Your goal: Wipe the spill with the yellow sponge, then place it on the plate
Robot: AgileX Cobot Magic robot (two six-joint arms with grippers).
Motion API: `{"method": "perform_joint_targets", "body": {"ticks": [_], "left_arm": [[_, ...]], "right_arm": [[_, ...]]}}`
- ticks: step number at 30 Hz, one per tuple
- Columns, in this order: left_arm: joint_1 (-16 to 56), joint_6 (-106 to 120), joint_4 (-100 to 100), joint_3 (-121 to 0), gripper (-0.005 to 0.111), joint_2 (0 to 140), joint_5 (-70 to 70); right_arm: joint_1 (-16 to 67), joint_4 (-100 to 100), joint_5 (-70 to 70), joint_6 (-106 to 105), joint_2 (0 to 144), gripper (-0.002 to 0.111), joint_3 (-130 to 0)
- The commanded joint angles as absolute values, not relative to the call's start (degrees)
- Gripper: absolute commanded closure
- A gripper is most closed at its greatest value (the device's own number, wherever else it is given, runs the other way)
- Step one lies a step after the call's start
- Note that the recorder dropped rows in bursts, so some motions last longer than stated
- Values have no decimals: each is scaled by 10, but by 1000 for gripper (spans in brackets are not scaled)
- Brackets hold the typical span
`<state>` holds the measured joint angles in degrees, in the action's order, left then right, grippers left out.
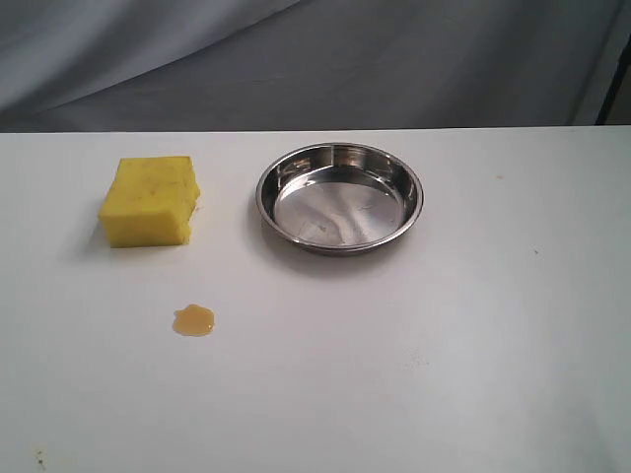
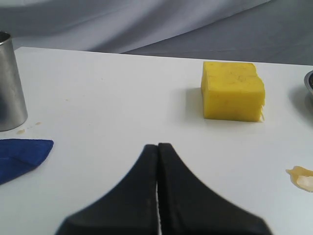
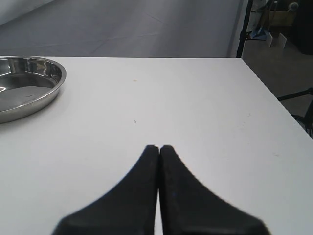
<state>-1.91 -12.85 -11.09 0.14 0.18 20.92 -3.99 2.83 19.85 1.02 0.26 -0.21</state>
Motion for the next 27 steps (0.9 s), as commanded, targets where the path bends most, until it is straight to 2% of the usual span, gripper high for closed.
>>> {"method": "perform_joint_targets", "body": {"ticks": [1,12,20,27], "left_arm": [[-16,-130,-112,0,107,0,203],[-16,-128,-141,0,107,0,199],[-16,-129,-177,0,107,0,-37],[-16,-137,-177,0,107,0,-152]], "right_arm": [[-39,26,196,5,0,108,0],[-39,26,196,5,0,108,0],[-39,26,196,4,0,108,0],[-39,26,196,4,0,108,0]]}}
